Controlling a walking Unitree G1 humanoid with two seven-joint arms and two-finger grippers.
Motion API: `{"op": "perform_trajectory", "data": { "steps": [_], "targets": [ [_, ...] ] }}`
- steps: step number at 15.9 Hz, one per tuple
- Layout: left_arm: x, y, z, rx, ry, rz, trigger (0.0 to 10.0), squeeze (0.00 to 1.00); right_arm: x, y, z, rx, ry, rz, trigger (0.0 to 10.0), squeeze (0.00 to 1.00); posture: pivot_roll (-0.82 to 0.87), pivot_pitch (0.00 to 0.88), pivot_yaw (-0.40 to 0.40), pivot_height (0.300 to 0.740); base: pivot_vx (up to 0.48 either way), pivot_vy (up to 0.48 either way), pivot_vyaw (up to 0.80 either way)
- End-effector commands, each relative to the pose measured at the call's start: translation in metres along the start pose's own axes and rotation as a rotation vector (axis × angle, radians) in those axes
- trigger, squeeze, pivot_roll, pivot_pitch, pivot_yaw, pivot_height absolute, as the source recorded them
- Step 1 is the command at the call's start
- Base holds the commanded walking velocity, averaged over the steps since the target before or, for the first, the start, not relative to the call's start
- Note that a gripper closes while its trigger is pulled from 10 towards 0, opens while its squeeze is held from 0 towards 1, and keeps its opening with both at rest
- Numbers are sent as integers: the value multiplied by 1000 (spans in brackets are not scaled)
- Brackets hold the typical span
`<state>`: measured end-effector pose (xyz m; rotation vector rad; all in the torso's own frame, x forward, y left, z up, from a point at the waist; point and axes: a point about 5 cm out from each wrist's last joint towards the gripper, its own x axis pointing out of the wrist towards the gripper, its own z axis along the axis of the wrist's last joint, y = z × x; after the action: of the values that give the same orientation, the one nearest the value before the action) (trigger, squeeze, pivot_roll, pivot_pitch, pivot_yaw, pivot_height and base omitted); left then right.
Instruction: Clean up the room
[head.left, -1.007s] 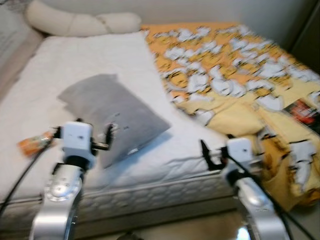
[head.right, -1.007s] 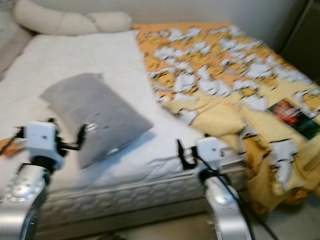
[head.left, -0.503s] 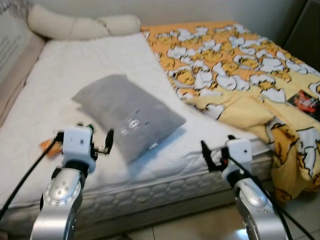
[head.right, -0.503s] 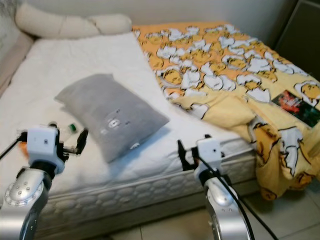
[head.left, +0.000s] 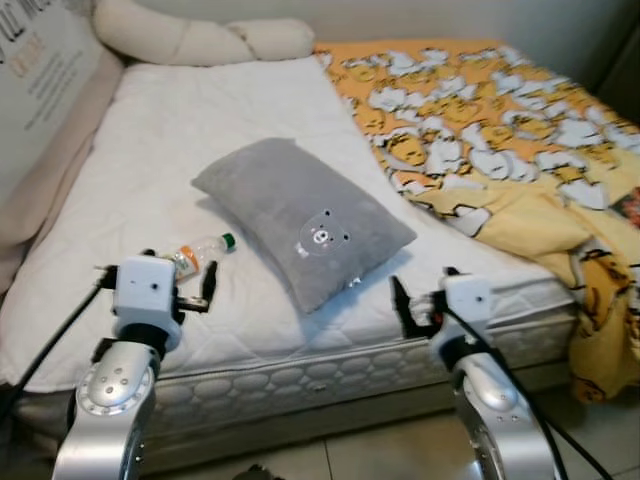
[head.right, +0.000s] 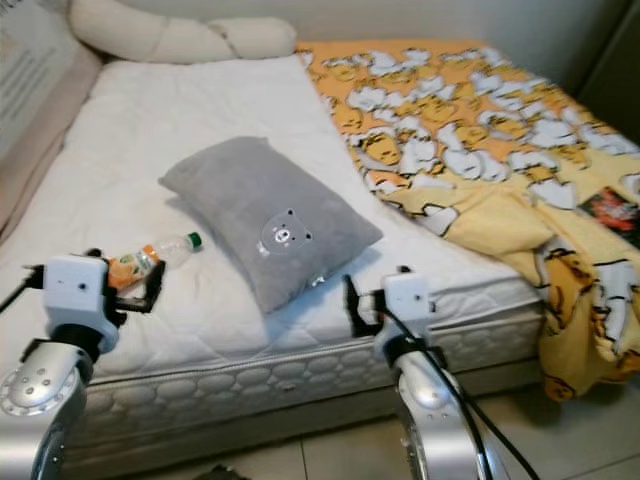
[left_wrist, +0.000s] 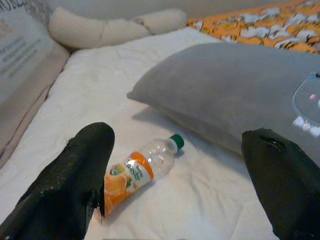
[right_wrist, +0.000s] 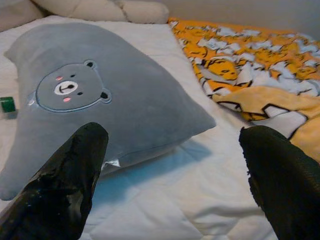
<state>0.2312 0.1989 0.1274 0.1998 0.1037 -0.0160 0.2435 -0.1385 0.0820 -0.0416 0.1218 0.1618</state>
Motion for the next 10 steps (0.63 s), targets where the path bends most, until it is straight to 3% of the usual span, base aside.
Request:
{"op": "perform_trajectory", "data": {
  "steps": [1, 10],
  "targets": [
    [1, -5, 0, 0, 3, -10, 10000, 0, 0, -8, -2, -16, 16, -28, 10000, 0, 69, 0, 0, 740, 0, 311, 0],
    [-1, -6, -1, 2, 6, -12, 10000, 0, 1, -9, -3, -60, 12, -42, 10000, 0, 71, 0, -1, 740, 0, 312, 0]
  ]
}}
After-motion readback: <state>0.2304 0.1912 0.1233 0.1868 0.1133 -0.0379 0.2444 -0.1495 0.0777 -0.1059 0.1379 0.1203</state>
